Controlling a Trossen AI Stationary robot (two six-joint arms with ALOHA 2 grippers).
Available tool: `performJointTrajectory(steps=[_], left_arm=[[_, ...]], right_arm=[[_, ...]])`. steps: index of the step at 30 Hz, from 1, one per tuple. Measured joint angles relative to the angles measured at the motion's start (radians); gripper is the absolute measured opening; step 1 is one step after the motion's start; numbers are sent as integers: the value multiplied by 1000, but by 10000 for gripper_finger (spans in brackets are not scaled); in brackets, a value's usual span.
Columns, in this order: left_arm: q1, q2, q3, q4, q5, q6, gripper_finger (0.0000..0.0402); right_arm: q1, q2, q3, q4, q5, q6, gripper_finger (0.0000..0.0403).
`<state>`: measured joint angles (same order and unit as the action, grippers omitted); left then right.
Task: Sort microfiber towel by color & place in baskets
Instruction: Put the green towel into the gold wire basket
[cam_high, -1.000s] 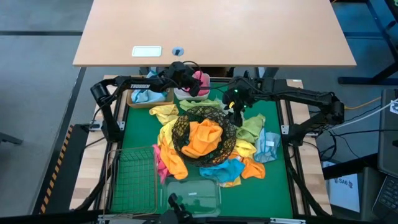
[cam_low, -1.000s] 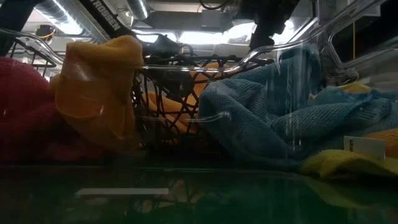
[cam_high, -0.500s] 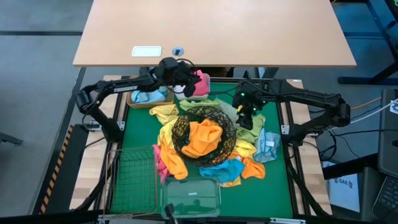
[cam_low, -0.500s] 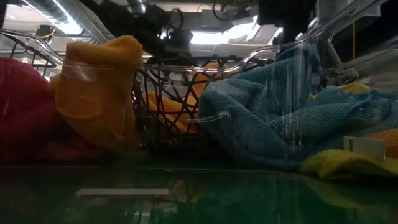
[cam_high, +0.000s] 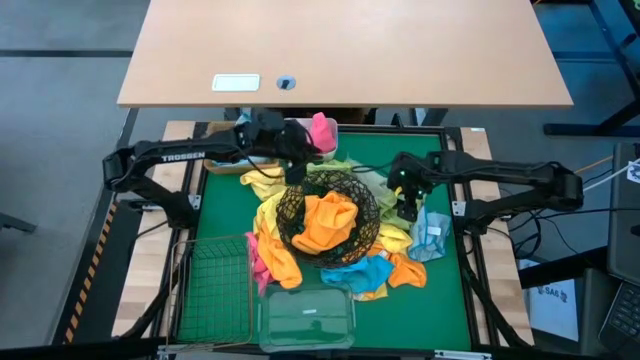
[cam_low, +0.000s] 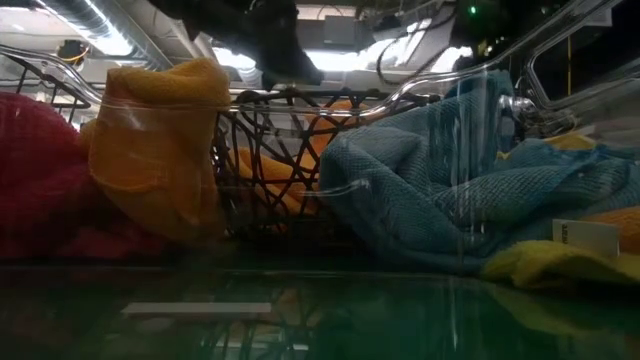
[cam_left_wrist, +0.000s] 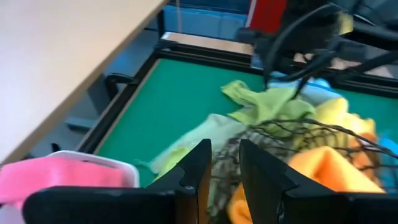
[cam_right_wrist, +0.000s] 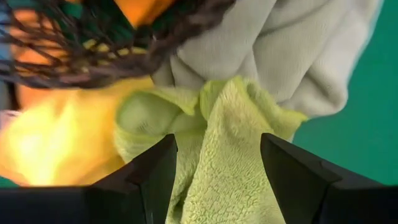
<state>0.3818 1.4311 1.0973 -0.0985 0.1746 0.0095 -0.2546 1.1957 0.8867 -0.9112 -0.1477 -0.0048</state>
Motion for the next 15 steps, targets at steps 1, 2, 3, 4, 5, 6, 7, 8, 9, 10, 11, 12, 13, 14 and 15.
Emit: performJointTrajectory(steps=[1, 2, 3, 4, 5, 6, 7, 8, 9, 10, 11, 12, 13, 14, 15], left_arm=[[-13, 0, 0, 0, 0, 0, 78], [-26, 0, 0, 0, 0, 0, 78], [-39, 0, 0, 0, 0, 0, 78], [-51, 0, 0, 0, 0, -1, 78], [-63, 0, 0, 0, -1, 0, 78], [-74, 0, 0, 0, -1, -1, 78], [-85, 0, 0, 0, 0, -1, 78], [-94, 0, 0, 0, 0, -1, 78], [-103, 0, 0, 0, 0, -2, 78], [-112, 0, 0, 0, -1, -2, 78], [-121, 0, 0, 0, -2, -2, 78], [-129, 0, 0, 0, -6, -2, 78], [-137, 0, 0, 0, -10, -2, 78], [-144, 0, 0, 0, -11, -2, 78], [-150, 0, 0, 0, -10, -2, 78]], right_arm=[[0, 0, -15, 7, 6, 0, 232], [0, 0, -29, 13, 11, 0, 232], [0, 0, -44, 25, 21, 0, 232], [0, 0, -56, 39, 35, 0, 232], [0, 0, -67, 52, 50, 0, 232], [0, 0, -75, 58, 64, 0, 232], [0, 0, -83, 64, 78, 0, 232], [0, 0, -91, 77, 87, 0, 232], [0, 0, -100, 95, 92, -1, 232], [0, 0, -108, 107, 92, -2, 232], [-1, 0, -118, 121, 89, -3, 232], [-1, 0, -126, 136, 88, -3, 232], [-1, 0, -136, 155, 90, -3, 232], [-1, 0, -145, 165, 95, -3, 232], [-1, 0, -152, 172, 95, -3, 232]])
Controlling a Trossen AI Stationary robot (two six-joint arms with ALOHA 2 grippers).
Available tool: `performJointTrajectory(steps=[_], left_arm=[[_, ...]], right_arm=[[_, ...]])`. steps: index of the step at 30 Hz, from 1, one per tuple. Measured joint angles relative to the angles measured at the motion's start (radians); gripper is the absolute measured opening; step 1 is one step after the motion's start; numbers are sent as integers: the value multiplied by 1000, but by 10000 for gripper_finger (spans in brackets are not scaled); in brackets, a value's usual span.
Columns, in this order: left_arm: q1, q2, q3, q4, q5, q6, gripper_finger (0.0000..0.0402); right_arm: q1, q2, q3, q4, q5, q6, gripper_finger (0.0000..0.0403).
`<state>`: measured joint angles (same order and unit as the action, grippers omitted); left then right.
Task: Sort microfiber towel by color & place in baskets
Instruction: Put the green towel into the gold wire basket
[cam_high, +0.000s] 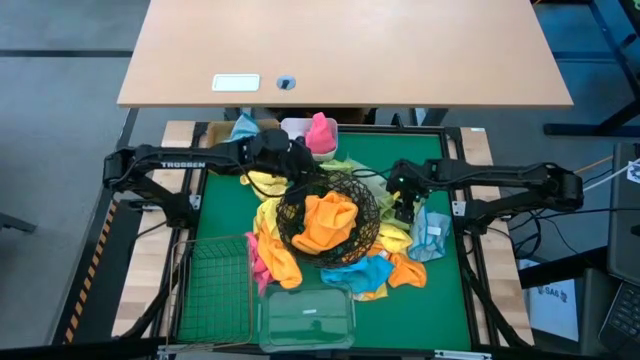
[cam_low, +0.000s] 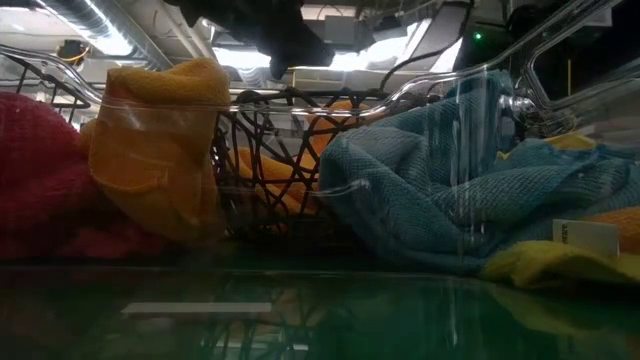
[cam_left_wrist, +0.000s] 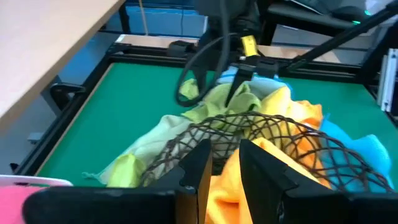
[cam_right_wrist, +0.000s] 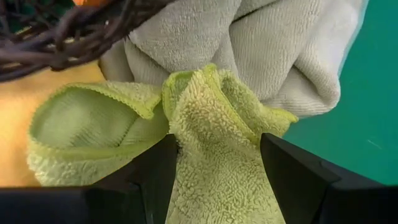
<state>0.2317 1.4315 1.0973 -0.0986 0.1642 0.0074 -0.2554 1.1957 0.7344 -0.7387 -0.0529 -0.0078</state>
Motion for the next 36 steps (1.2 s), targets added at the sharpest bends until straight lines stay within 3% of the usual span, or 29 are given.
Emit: performJointTrajectory(steps=[7, 10, 14, 19, 21, 26, 30, 36], left_arm=[[-40, 0, 0, 0, 0, 3, 78], [-53, 0, 0, 0, 0, 3, 78], [-70, 0, 0, 0, -19, 3, 78], [-84, 1, 0, 1, -70, 3, 78], [-87, 1, 0, 1, -77, 3, 78], [-91, 1, 0, 1, -78, 3, 78], [-91, 1, 0, 1, -78, 3, 78], [-91, 1, 0, 2, -78, 4, 78]], right_arm=[[0, 0, -51, 42, -14, 1, 230], [0, 0, -71, 61, -36, 2, 208], [0, 0, -77, 90, -52, 2, 144], [0, 0, -77, 104, -53, 2, 32], [0, 0, -70, 98, -53, 2, 10], [0, 0, -12, 38, -53, 1, 25], [0, -1, 67, -24, -53, -14, 6], [0, -2, 219, -111, -53, -27, 8]])
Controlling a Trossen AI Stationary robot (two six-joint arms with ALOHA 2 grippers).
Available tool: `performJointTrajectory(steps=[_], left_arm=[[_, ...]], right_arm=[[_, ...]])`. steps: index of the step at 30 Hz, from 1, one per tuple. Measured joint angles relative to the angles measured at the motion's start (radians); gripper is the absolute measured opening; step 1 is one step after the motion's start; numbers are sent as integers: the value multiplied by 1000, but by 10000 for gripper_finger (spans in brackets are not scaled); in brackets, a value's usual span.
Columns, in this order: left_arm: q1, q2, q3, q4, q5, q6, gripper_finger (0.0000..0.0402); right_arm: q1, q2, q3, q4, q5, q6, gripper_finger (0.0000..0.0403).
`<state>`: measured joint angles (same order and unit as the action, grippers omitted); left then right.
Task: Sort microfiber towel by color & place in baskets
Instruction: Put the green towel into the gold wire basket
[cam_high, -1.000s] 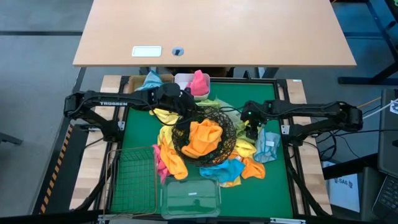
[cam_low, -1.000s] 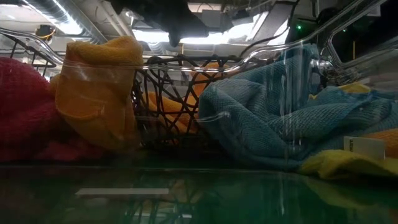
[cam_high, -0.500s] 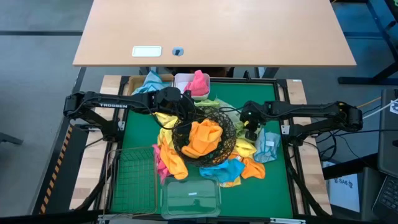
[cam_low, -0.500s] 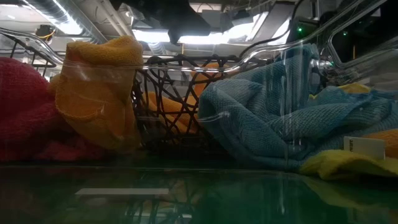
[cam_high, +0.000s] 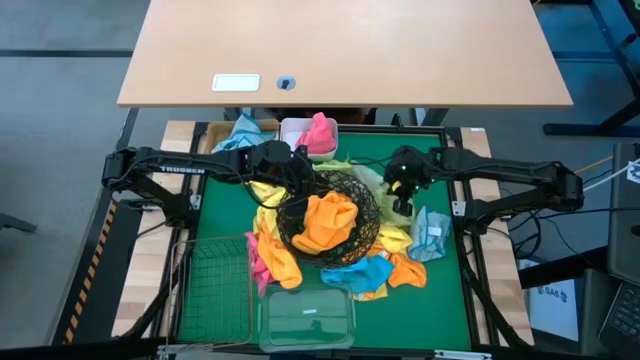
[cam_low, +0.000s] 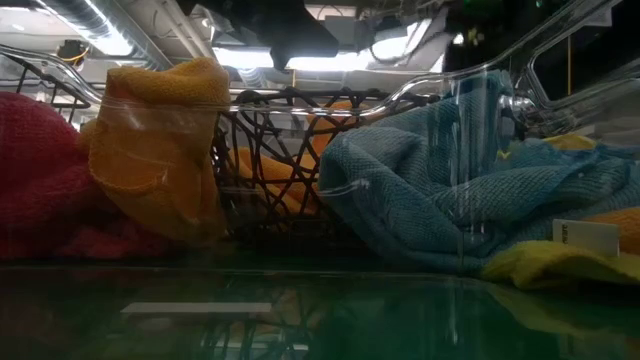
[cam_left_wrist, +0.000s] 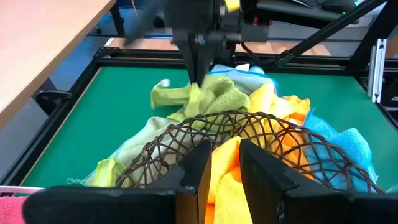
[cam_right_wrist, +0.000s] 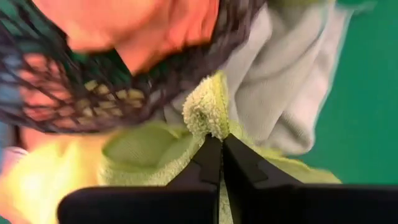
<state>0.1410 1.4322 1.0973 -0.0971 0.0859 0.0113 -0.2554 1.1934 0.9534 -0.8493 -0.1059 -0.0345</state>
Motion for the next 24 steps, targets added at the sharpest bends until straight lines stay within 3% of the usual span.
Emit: performJointTrajectory(steps=[5, 10, 16, 24], left_arm=[[0, 0, 0, 2, -36, 0, 88], [0, 12, 0, 45, -69, 0, 139], [0, 67, 0, 257, -69, 1, 191], [0, 163, 0, 476, -88, 77, 207]], right_arm=[[0, -1, 139, -16, -7, 0, 5], [0, -1, 264, -11, -23, -1, 3], [0, -1, 348, 90, -37, -1, 2], [0, 0, 379, 293, -171, -1, 1]])
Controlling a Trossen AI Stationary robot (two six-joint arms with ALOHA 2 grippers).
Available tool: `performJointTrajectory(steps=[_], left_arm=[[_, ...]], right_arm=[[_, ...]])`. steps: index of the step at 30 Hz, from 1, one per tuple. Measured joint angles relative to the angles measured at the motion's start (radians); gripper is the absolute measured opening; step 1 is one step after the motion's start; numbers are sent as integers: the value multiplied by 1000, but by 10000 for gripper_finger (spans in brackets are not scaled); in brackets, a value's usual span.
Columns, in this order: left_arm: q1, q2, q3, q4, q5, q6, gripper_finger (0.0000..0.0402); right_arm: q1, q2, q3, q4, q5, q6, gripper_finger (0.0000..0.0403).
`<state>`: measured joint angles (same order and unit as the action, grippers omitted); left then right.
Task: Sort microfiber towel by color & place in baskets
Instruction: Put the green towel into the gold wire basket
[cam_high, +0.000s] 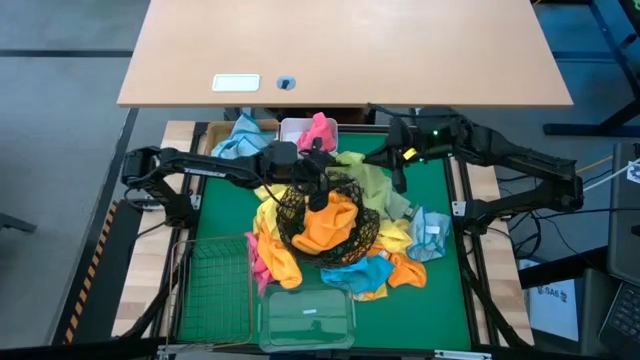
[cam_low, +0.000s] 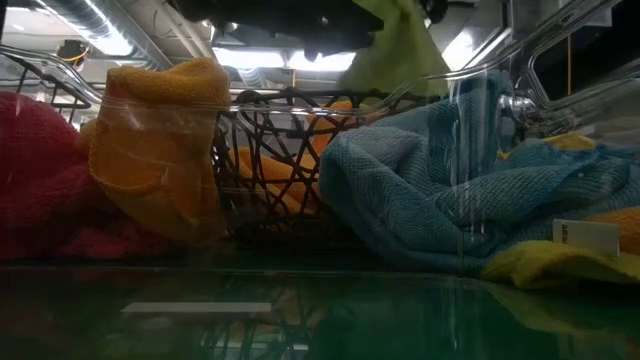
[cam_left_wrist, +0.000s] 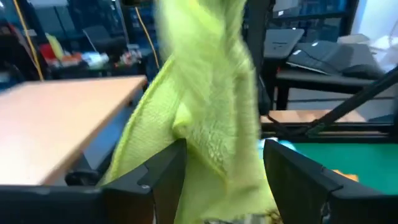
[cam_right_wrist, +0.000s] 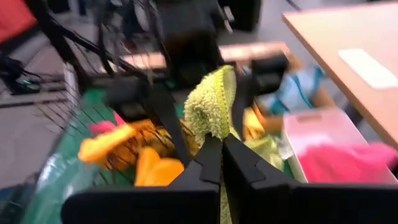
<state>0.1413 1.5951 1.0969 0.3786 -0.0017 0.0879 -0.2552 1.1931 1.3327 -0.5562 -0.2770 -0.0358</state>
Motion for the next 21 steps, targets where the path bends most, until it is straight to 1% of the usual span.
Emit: performJointTrajectory(steps=[2, 8, 13, 16, 21], left_arm=[[0, 24, 0, 44, -12, 24, 207], [0, 76, 0, 181, -13, 29, 207], [0, 87, 0, 218, -10, 30, 195], [0, 87, 0, 218, -9, 30, 166], [0, 83, 0, 224, -8, 32, 91]], right_arm=[[0, 0, 0, 46, -27, 1, 1], [0, 9, 0, 116, -50, 1, 1], [0, 19, 0, 121, -50, 1, 1], [0, 21, 0, 122, -50, 1, 7], [0, 21, 0, 140, -50, 9, 23]])
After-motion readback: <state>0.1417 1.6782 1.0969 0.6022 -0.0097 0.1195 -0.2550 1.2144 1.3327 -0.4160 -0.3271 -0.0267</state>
